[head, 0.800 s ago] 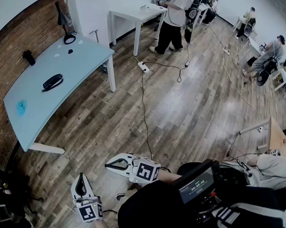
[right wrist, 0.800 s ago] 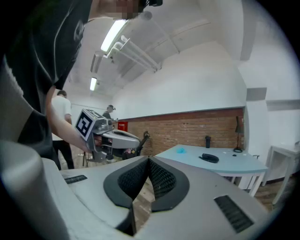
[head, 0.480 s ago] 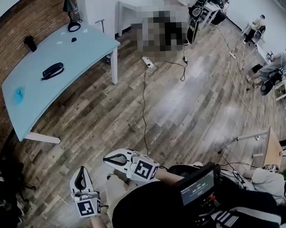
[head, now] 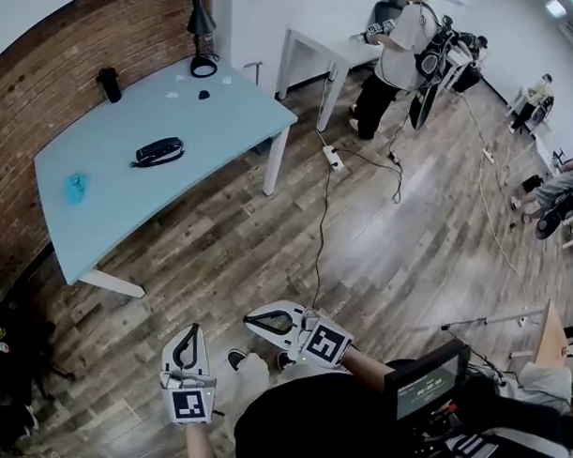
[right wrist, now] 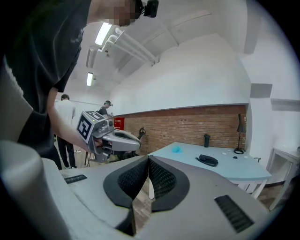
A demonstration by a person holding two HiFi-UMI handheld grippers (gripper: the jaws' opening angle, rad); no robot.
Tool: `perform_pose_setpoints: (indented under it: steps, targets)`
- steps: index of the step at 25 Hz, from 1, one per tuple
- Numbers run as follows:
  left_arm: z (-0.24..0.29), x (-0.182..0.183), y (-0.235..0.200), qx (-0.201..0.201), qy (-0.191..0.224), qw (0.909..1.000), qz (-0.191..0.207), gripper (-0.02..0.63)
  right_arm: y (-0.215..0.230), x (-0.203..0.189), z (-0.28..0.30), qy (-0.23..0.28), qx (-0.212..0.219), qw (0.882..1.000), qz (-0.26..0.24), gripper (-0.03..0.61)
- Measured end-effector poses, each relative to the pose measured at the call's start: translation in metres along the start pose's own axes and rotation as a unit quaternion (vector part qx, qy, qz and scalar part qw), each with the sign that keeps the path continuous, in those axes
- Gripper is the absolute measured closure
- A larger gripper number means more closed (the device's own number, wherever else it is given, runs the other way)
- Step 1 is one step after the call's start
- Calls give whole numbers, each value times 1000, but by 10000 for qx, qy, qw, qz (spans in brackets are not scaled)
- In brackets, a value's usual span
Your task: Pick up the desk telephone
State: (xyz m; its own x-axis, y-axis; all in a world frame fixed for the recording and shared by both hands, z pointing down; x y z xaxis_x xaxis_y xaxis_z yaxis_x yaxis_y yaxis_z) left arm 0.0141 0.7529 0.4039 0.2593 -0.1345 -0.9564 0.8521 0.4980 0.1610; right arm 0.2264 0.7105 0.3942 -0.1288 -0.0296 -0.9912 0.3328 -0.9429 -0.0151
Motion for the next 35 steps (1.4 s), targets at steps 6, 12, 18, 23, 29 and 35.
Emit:
perform_pose_setpoints:
  steps: [6, 12, 18, 23, 29, 35]
  targets:
    - [16, -4, -39, -345, -40, 9992, -205, 588, 17, 18, 38, -111, -212, 9996, 170, 560]
    - [43, -10, -49, -392, -72, 9981, -465, 588, 47, 3, 55, -317, -101, 9987, 373, 560]
    - [100, -6, -61, -293, -418, 9963, -692, 588, 106, -8, 89, 44, 348, 9987, 382, 560]
    - [162, 18, -65, -7, -421, 9952, -888, 588, 171, -3, 88, 229, 573, 9975, 350, 560]
    - [207, 37, -63, 181, -640, 9949, -760, 588, 229, -12, 77, 286, 621, 9958, 609, 560]
    - [212, 25, -85, 348, -725, 9930, -868, 588, 262, -19, 103, 92, 623, 9958, 659, 560]
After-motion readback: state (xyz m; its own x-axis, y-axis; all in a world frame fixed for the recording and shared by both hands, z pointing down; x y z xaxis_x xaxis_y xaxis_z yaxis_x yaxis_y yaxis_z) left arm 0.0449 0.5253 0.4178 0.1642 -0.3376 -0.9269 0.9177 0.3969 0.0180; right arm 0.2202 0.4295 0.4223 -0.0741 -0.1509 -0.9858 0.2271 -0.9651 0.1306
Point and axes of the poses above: the fingertips, and each gripper's own axes: z forward along the fingers, y to its right, x out of its top, the point moved 9 cm from there along -z, backward along the fingers, and after that the axes turned 1 degree about z, right-handed, at the moved point
